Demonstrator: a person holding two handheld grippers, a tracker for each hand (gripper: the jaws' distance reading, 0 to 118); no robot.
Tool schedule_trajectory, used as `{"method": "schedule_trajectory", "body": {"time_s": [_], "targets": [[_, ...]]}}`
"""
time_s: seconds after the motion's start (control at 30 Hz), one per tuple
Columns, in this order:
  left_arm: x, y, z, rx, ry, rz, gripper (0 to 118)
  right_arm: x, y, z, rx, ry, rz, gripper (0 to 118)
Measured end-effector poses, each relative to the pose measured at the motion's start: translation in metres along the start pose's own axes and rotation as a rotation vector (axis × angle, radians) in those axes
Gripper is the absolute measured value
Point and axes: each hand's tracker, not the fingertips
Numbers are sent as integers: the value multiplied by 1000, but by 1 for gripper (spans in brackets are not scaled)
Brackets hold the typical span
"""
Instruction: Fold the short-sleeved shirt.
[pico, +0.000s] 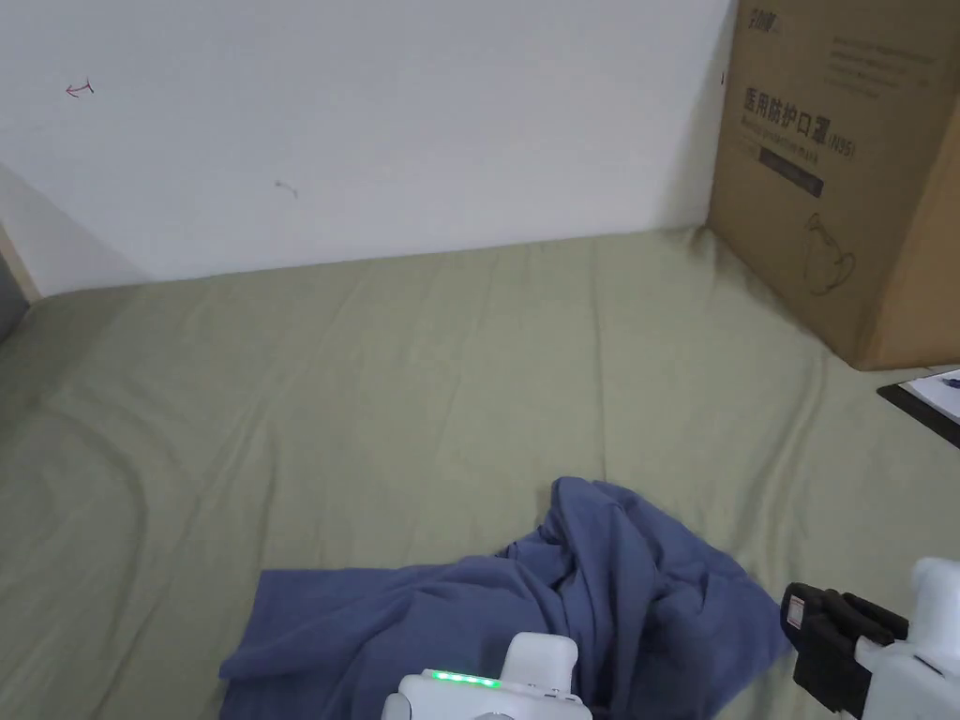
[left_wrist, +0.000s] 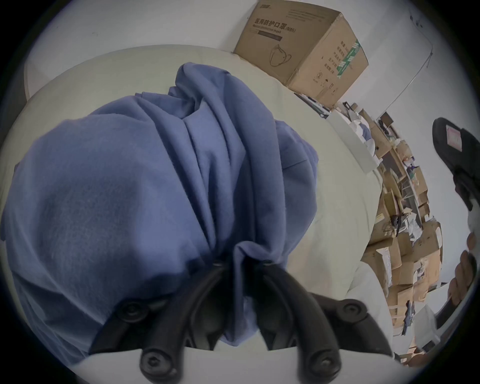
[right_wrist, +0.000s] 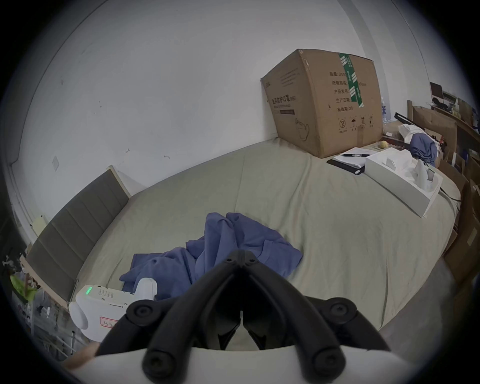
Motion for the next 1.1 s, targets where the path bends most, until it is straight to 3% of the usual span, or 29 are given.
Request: {"method": "schedule_trajectory", "body": {"time_s": [0.07, 0.1, 0.13, 0.17, 0.27, 0.47, 0.53, 0.57, 0.6, 0.63, 0.67, 0.77, 1.1], "targets": [[1, -1, 11, 10, -48, 22, 56, -5, 0, 2, -6, 2, 17, 0], [7, 3, 9, 5, -64, 20, 85, -6, 0, 3, -6, 5, 20, 0], [11, 3, 16, 2, -55, 16, 103, -7, 1, 4, -7, 8, 22, 0], [15, 3, 26, 12, -41, -7, 112, -8, 1, 4, -9, 11, 23, 0], [17, 6, 68, 138, 8, -95, 112, -12, 4, 9, -2, 17, 31, 0], [-11, -5, 148, 316, 94, -2, 112, -29, 7, 15, 12, 54, 51, 0], [-33, -13, 164, 335, 154, 48, 99, -36, 6, 15, 8, 67, 66, 0], [-43, -19, 170, 339, 187, 73, 81, -40, 5, 14, 5, 75, 71, 0], [-52, -25, 174, 337, 210, 88, 46, -42, 4, 13, 2, 82, 73, 0], [-60, -31, 179, 321, 239, 114, 20, -45, 2, 11, -4, 88, 76, 0], [-70, -37, 180, 314, 277, 157, 4, -49, 1, 9, -10, 95, 80, 0], [-102, -58, 176, 310, 344, 272, 3, -59, -4, 0, -32, 114, 100, 0], [-167, -30, 142, 232, 316, 337, 0, -72, -6, -45, -123, 114, 134, 0]]}}
